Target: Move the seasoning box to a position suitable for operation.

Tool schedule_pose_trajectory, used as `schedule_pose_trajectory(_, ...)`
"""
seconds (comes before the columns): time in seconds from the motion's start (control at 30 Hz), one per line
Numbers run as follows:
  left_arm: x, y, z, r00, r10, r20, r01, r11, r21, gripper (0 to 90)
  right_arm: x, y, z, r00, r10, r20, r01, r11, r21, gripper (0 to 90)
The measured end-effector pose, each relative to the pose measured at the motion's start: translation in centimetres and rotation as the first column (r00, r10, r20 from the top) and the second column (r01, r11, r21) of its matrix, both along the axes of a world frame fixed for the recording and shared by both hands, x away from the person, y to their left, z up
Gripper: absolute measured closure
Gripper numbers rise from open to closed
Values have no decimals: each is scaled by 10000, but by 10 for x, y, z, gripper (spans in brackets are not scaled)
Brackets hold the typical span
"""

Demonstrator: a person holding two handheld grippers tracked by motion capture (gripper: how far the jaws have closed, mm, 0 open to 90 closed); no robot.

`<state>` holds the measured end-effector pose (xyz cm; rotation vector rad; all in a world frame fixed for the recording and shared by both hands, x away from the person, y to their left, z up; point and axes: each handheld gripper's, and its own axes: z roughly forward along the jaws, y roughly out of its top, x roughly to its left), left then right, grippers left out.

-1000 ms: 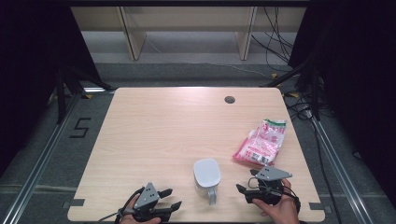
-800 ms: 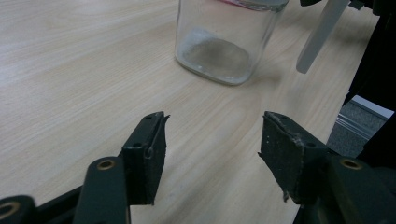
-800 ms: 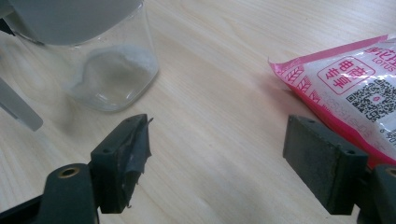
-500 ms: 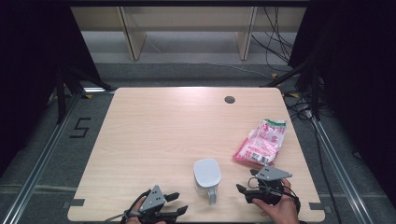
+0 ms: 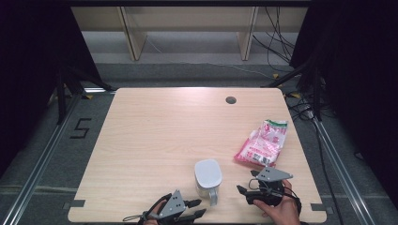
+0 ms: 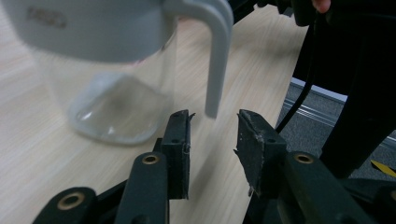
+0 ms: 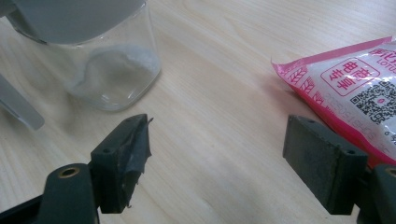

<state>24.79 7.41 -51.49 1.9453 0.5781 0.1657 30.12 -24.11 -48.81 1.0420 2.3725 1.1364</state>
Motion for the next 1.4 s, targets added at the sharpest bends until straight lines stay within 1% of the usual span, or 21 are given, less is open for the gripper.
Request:
schedule_pose_trajectory(0.1, 5, -11, 0, 10000, -73, -59, 72, 9999, -146, 676, 0, 1, 0, 10000, -7, 24, 7, 10000, 10, 238)
schedule_pose_trajectory(0.17, 7, -12, 0, 9999, -171, -21, 171, 9999, 6, 680, 0, 1, 0, 10000, -8, 24, 8, 10000, 32, 239)
schedule_pose_trajectory(0.2, 9, -17, -1, 9986, -355, -384, 338, 9985, -435, 695, 1, 0, 0, 9999, 89, 133, -89, 10000, -13, 239)
schedule_pose_trajectory(0.23, 11, -17, 0, 9993, -286, -238, 282, 9995, -161, 706, 1, 0, 0, 9999, 103, 124, -103, 9999, -18, 239)
schedule_pose_trajectory(0.27, 12, -20, -1, 9997, -259, -31, 259, 9996, -148, 719, 1, 0, 0, 9999, 110, 118, -110, 9999, -32, 239)
schedule_pose_trajectory(0.37, 13, -24, 0, 9996, -268, 48, 269, 9995, -152, 745, 0, 1, 0, 9999, 60, -87, -59, 10000, 37, 239)
schedule_pose_trajectory(0.4, 14, -25, 1, 9998, -184, 76, 185, 9998, -61, 763, 1, 1, 0, 9998, 175, 111, -174, 9998, -97, 239)
schedule_pose_trajectory(0.43, 18, -25, 1, 9996, -264, -40, 263, 9992, -312, 812, 1, 1, 0, 9995, 247, 198, -245, 9997, -67, 239)
schedule_pose_trajectory(0.5, 19, -24, 1, 9992, -376, -122, 371, 9987, -340, 814, 1, 1, 0, 9994, 278, 186, -277, 9996, -42, 240)
schedule_pose_trajectory(0.53, 20, -22, 1, 9990, -447, 14, 447, 9989, -116, 814, 1, 1, 0, 9994, 278, 186, -277, 9996, -42, 240)
schedule_pose_trajectory(0.6, 19, -21, 1, 9991, -414, 102, 416, 9990, -150, 817, 1, 1, 0, 9993, 234, 295, -231, 9997, -98, 240)
schedule_pose_trajectory(0.67, 20, -19, 1, 9984, -562, 12, 562, 9981, -269, 819, 1, 1, 0, 9994, 242, 259, -240, 9997, -58, 240)
schedule_pose_trajectory(0.7, 21, -15, 2, 9985, -523, 182, 523, 9986, -15, 819, 1, 1, 0, 9994, 237, 250, -235, 9997, -99, 240)
schedule_pose_trajectory(0.73, 21, -13, 1, 9984, -552, 97, 554, 9982, -220, 822, 1, 2, 0, 9993, 254, 269, -251, 9996, -103, 240)
schedule_pose_trajectory(0.83, 22, -5, 3, 9990, -402, 212, 404, 9992, -62, 826, 1, 2, -1, 9990, 350, 262, -344, 9992, -214, 240)
schedule_pose_trajectory(0.97, 26, 2, 3, 9985, -414, 366, 412, 9991, 67, 828, -2, 4, -1, 9998, 217, -25, -217, 9998, 17, 240)
schedule_pose_trajectory(1.07, 32, 10, 5, 9975, -643, 299, 636, 9977, 237, 828, -1, 3, -1, 9996, 240, 156, -239, 9997, -114, 240)
schedule_pose_trajectory(1.17, 38, 21, 8, 9971, -663, 375, 642, 9964, 552, 820, -1, 4, -1, 9998, 199, -2, -199, 9998, -42, 240)
schedule_pose_trajectory(1.23, 43, 29, 9, 9982, -451, 407, 426, 9973, 605, 819, 1, 3, -1, 9991, 313, 276, -308, 9994, -162, 239)
schedule_pose_trajectory(1.33, 52, 37, 8, 9988, -265, 402, 246, 9986, 474, 827, 0, 4, -1, 9994, 346, 89, -345, 9993, -125, 238)
schedule_pose_trajectory(1.4, 56, 41, 7, 9994, -201, 298, 188, 9988, 450, 838, 0, 4, -1, 9987, 406, 297, -401, 9990, -183, 238)
